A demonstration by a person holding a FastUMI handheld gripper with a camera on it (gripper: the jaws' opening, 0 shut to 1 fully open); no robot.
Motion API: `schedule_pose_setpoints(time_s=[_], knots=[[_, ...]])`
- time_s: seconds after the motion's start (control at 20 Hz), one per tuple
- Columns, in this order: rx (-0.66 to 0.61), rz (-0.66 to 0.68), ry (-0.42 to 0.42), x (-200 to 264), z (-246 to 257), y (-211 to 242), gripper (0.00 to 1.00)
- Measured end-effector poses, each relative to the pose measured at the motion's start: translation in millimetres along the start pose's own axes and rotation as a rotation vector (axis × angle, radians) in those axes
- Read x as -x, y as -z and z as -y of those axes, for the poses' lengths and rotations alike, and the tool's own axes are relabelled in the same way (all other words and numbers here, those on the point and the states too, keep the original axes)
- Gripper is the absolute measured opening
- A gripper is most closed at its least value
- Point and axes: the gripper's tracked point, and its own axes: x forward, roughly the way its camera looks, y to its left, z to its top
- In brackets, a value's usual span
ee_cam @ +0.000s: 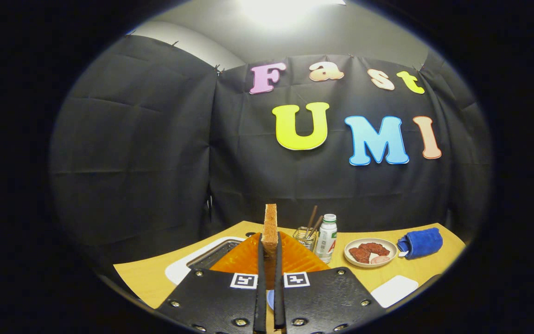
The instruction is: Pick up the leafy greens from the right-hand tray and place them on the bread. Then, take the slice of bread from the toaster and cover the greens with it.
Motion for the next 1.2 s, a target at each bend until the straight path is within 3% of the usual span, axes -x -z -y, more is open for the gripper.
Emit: schedule_pose_setpoints(time_s=[0.75, 1.2], knots=[[0.004, -0.145, 0.019, 1.0, 37.4, 86.3, 0.07], [-0.081, -0.175, 0.014, -11.6, 37.4, 105.5, 0.07]])
